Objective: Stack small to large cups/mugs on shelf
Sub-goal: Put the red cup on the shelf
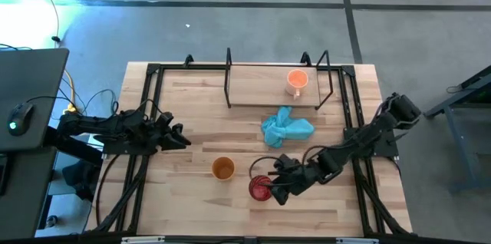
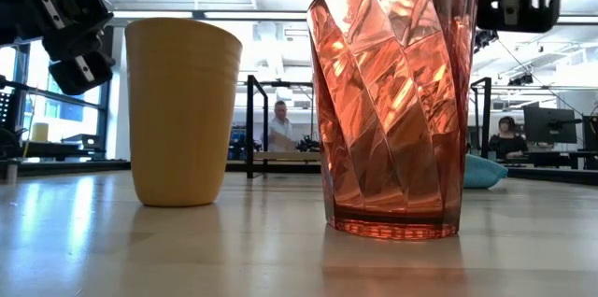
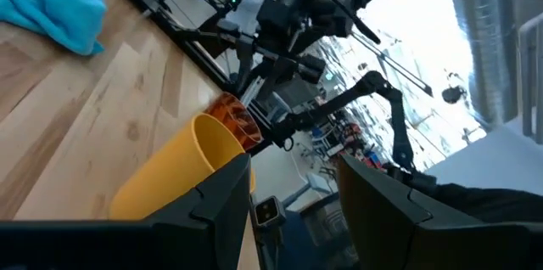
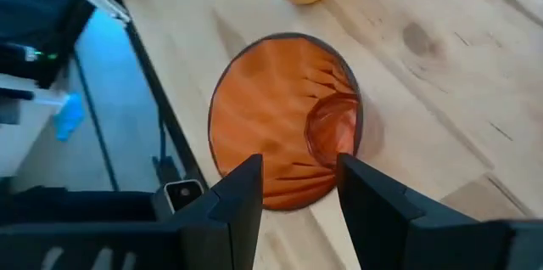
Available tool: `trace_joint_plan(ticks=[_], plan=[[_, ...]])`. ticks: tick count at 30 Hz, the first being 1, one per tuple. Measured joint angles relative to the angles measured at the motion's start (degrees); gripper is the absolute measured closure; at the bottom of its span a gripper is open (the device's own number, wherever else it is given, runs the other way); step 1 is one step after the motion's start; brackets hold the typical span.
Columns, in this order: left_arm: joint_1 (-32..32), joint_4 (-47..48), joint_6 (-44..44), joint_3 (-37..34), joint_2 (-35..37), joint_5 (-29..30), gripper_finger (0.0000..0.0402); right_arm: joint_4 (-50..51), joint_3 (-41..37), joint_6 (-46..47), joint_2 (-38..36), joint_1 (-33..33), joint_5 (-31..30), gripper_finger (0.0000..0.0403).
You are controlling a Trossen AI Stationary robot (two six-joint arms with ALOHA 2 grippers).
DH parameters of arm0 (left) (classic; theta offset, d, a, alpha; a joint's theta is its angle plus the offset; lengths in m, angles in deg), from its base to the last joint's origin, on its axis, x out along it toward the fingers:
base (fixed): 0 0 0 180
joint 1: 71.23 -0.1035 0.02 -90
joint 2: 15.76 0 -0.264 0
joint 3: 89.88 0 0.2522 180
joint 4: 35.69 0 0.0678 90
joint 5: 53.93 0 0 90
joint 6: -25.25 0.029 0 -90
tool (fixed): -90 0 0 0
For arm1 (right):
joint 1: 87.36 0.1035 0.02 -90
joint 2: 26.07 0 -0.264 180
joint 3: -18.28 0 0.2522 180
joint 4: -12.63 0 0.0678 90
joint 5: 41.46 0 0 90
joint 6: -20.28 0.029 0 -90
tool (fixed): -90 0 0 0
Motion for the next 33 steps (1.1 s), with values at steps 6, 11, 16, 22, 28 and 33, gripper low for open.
trace_joint_plan(ticks=[6,11,16,22,28,33], plan=[[0.0,0.13,-0.06,0.0,0.0,0.55,0.0236,10.28,6.22,-0.49,1.99,-0.05,-3.48,0.0261],[0.0,0.17,-0.05,0.0,0.0,0.61,0.0236,17.15,8.56,1.15,1.98,-0.57,-4.81,0.0261],[0.0,0.17,-0.06,0.01,0.01,0.61,0.0236,15.04,8.54,0.99,2.0,-1.7,-3.59,0.0261],[-0.02,0.17,-0.05,0.01,0.01,0.61,0.0236,15.45,8.52,0.56,2.02,-2.66,-1.85,0.0261],[-0.02,0.17,0.07,0.0,0.02,0.61,0.0236,16.33,8.47,0.61,2.04,-2.65,-0.54,0.0261],[-0.02,0.17,0.2,0.0,0.02,0.61,0.0236,16.3,8.45,0.63,2.19,-2.65,0.49,0.0261]])
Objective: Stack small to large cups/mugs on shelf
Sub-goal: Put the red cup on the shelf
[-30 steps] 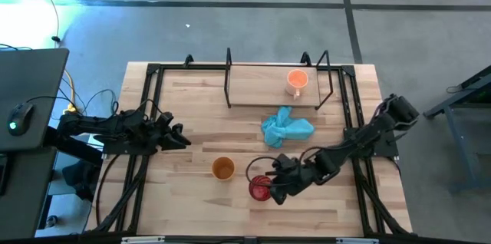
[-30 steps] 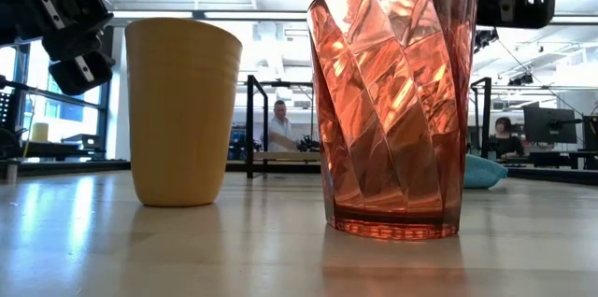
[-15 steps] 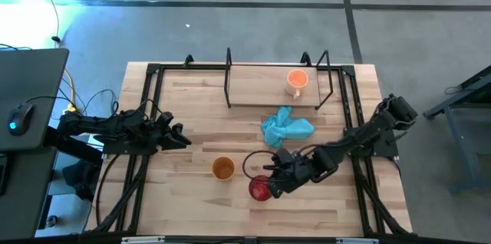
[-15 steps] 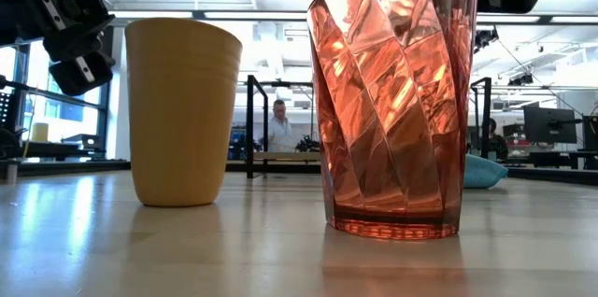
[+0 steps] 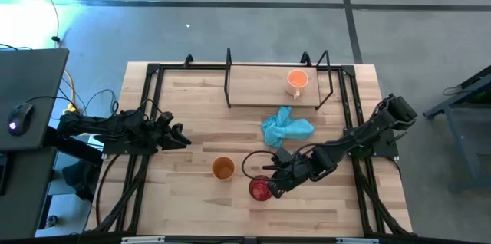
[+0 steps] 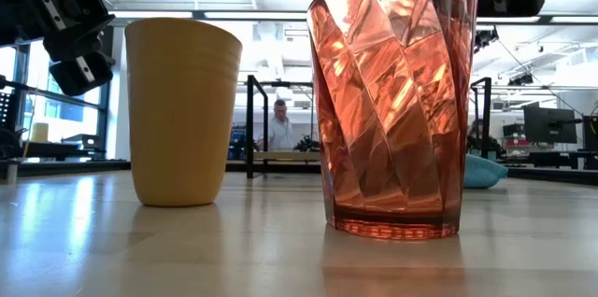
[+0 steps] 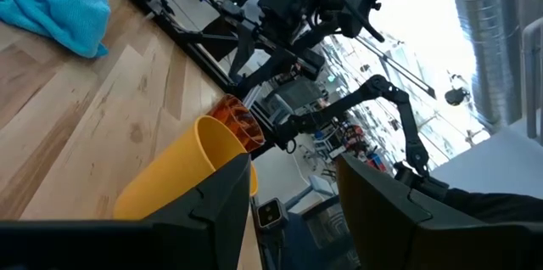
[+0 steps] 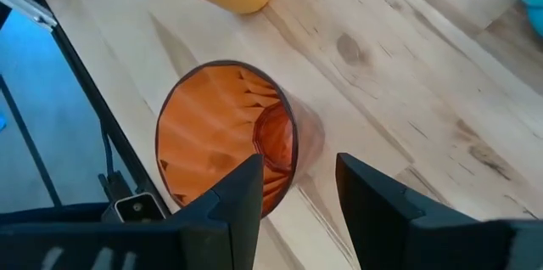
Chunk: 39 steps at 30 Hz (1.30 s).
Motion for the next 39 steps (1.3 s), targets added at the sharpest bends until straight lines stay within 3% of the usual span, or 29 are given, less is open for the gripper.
trace_joint_plan(ticks=[18,31,39], plan=[[0.02,0.02,0.0,0.0,0.0,0.35,0.0236,-1.76,-0.02,0.02,2.32,0.0,4.46,0.0261],[0.01,0.03,0.0,0.0,0.0,0.28,0.0236,-2.88,-0.02,2.9,4.28,0.04,4.51,0.0262],[0.0,0.04,0.02,0.0,0.0,0.17,0.0236,-2.86,-0.02,2.94,4.28,0.04,4.52,0.0311]])
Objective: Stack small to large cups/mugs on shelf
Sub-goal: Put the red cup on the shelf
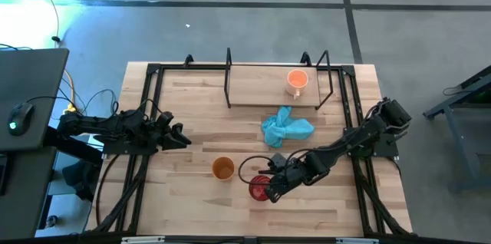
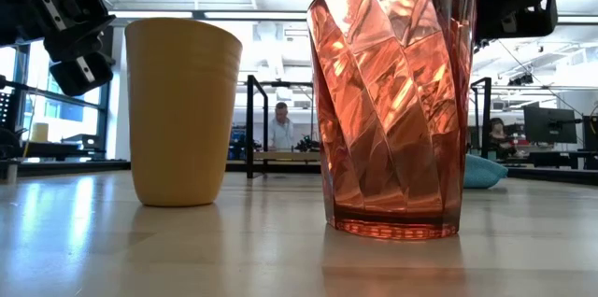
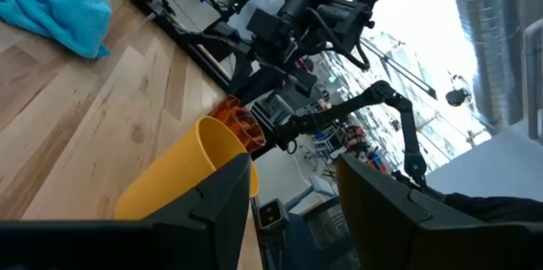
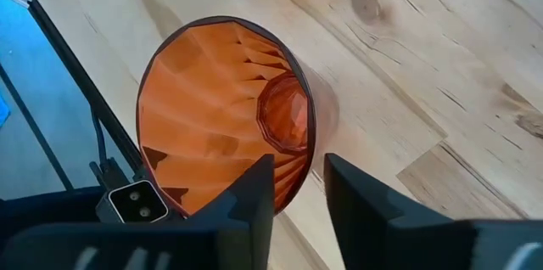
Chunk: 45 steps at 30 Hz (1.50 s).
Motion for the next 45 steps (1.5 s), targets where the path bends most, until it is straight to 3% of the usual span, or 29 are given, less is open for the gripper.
trace_joint_plan(ticks=[13,27,45], plan=[[0.0,0.0,0.73,0.0,0.0,0.18,0.0236,1.18,-0.02,0.08,0.0,-0.17,0.54,0.0398],[0.0,0.0,0.85,0.02,0.0,0.22,0.0236,9.78,4.07,-2.24,0.0,-4.43,0.67,0.0402],[0.0,0.0,0.85,0.0,0.0,0.25,0.0236,33.91,22.3,-17.3,-0.02,-18.02,0.56,0.0403]])
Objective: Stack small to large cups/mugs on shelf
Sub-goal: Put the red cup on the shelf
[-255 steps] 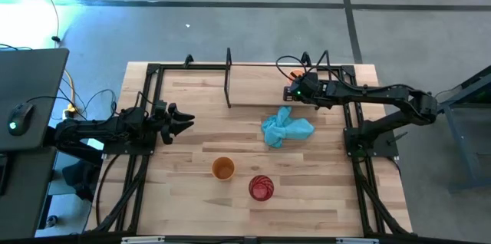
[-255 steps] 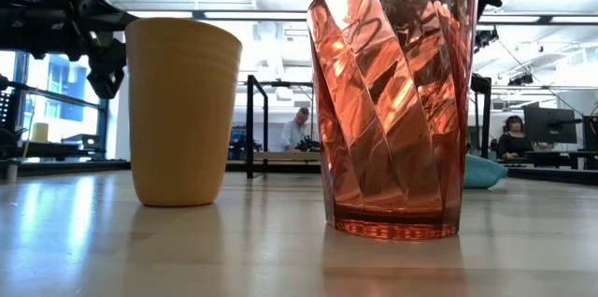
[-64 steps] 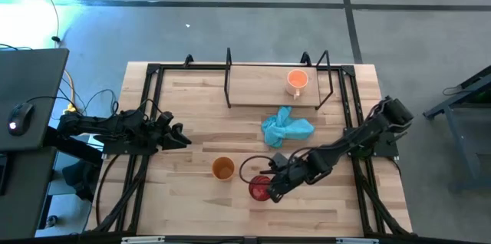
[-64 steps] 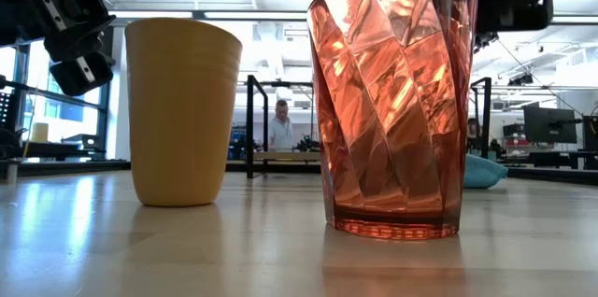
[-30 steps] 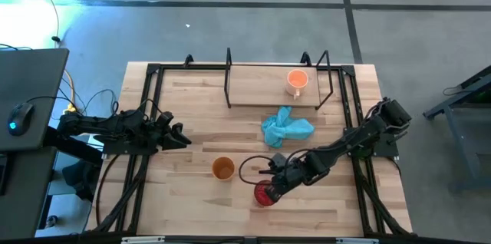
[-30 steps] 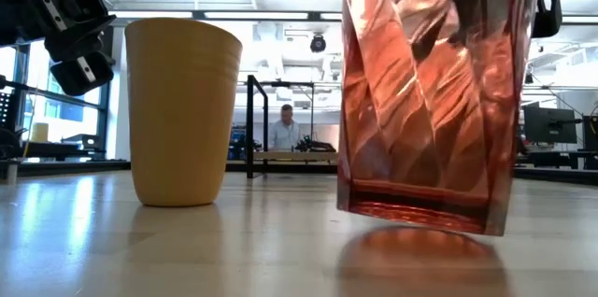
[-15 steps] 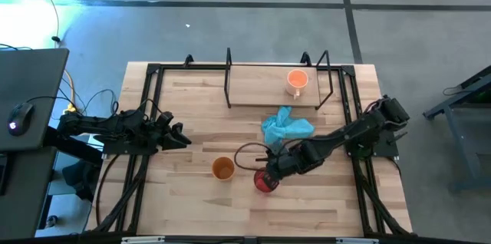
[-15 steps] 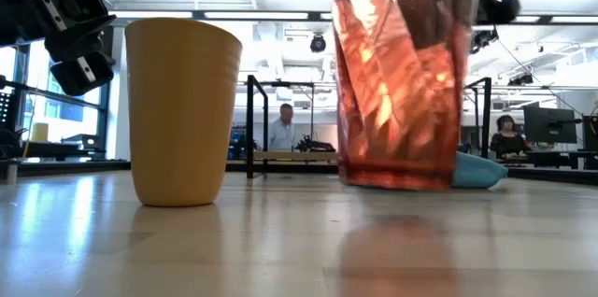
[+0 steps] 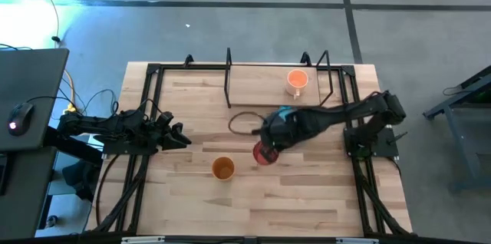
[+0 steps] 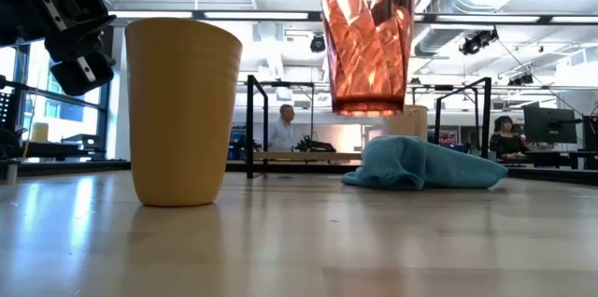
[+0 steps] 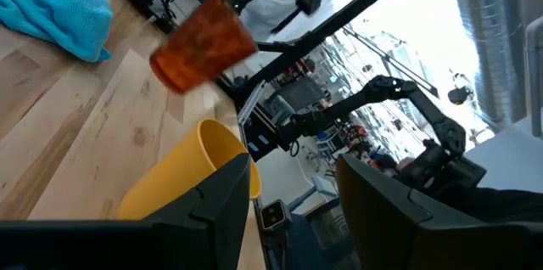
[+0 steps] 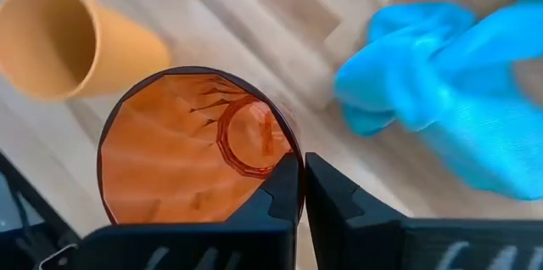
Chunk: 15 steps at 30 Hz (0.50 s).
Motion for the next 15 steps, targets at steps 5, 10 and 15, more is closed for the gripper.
trace_joint_plan(ticks=[5,10,15], plan=[[0.0,0.0,0.0,0.0,0.0,0.01,0.0236,5.0,4.38,-5.38,-0.04,-5.33,-0.05,0.0403],[0.0,0.0,0.0,0.01,0.0,0.01,0.0236,7.93,7.28,-10.51,-0.09,-10.91,-0.04,0.0403],[0.0,0.0,0.0,0.0,0.0,0.03,0.0236,8.66,7.95,-15.44,-0.08,-16.62,0.11,0.0403]])
